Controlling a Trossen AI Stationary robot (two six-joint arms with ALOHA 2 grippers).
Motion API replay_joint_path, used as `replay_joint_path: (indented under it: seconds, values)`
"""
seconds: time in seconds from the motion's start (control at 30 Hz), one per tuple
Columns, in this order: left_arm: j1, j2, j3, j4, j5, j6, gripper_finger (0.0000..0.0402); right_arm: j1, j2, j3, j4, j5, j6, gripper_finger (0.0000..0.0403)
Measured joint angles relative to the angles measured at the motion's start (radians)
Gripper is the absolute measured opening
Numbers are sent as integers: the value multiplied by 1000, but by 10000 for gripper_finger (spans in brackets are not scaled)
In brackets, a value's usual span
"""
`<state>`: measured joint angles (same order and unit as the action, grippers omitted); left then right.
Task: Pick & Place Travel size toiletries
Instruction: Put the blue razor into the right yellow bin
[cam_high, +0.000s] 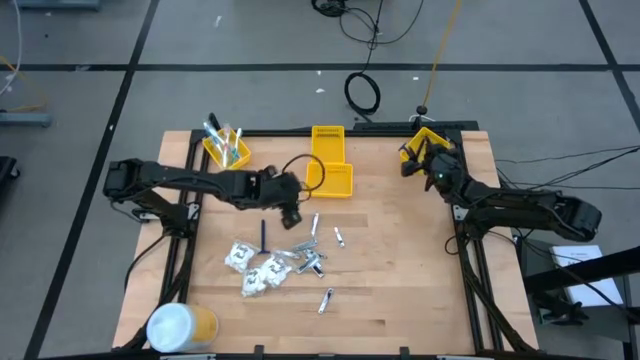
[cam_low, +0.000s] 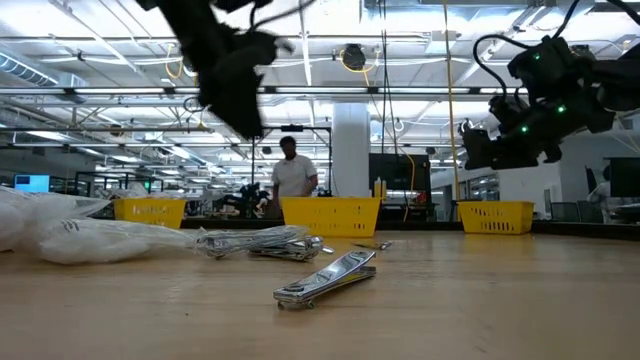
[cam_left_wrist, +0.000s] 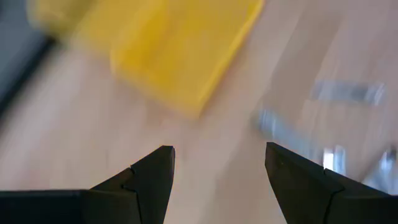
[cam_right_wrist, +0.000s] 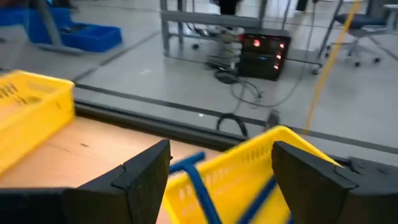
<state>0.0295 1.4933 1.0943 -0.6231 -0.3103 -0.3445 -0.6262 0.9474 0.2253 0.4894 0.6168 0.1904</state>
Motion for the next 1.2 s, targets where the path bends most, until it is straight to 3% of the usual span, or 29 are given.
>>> replay_joint_path:
  seconds: [0.23, 0.47, 0.6, 0.77, 1.1, 1.2]
  values:
    - [-65, 0, -73, -312, 63, -590, 246, 0, -9, 0, 16, -20, 7, 265]
    - [-103, 0, -241, -197, 250, -892, 246, 0, -9, 0, 18, -76, 50, 265]
    - [-123, 0, -295, -127, 312, -1000, 246, 0, -9, 0, 36, -98, 56, 265]
    - [-160, 0, -329, -78, 316, -1080, 246, 0, -9, 0, 39, -98, 53, 263]
    - [-164, 118, -345, 2, 312, -1109, 245, 0, -9, 0, 96, -127, 49, 263]
    - [-162, 126, -343, 0, 323, -1105, 229, 0, -9, 1, 102, -131, 49, 263]
